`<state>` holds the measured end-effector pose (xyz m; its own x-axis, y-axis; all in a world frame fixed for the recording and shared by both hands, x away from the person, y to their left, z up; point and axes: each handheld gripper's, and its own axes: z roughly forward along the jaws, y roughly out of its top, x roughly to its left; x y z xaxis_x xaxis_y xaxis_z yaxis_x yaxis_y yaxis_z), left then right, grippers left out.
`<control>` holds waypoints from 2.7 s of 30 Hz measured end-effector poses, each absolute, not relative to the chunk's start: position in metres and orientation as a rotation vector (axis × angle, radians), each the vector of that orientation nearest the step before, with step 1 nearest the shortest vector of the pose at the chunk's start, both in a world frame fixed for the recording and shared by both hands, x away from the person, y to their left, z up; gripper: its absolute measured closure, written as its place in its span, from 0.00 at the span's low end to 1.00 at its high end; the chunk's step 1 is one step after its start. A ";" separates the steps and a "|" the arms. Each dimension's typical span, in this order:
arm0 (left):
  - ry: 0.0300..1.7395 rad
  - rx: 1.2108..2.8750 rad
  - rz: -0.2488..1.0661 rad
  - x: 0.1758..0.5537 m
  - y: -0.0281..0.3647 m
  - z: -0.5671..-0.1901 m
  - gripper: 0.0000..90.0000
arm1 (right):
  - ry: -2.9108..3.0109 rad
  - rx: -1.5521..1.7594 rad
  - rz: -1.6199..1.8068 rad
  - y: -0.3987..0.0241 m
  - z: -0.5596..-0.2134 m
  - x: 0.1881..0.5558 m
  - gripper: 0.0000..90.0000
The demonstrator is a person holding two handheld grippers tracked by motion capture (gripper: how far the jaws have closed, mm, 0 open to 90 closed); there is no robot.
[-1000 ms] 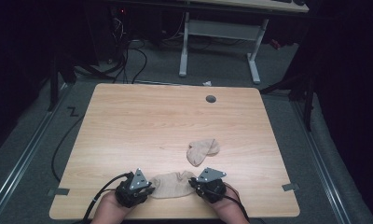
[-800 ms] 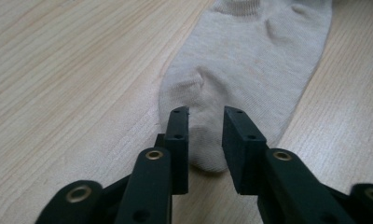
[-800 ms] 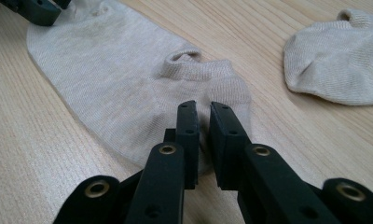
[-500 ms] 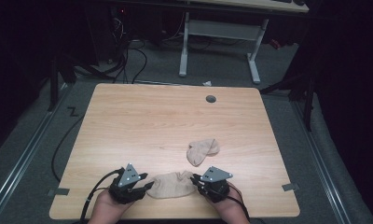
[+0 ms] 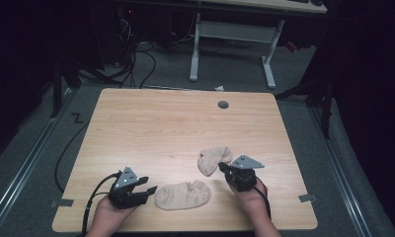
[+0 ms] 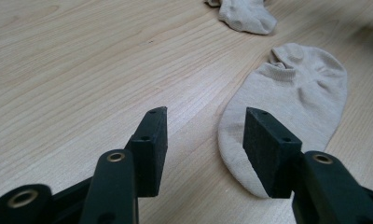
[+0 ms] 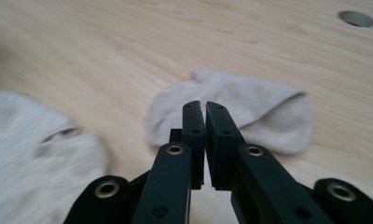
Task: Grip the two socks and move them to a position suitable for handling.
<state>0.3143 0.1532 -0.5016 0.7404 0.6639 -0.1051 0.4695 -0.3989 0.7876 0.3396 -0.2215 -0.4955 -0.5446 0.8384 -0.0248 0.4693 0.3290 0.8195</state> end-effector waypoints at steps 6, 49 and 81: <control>0.854 2.072 0.288 0.315 0.153 -0.502 0.56 | 2.103 1.220 1.057 -0.239 -0.493 0.362 1.00; 0.821 2.095 0.275 0.314 0.148 -0.502 0.55 | 2.283 1.075 0.934 -0.204 -0.518 0.346 0.99; 0.831 2.077 0.271 0.313 0.152 -0.500 0.56 | 2.348 1.075 0.901 -0.126 -0.514 0.388 0.58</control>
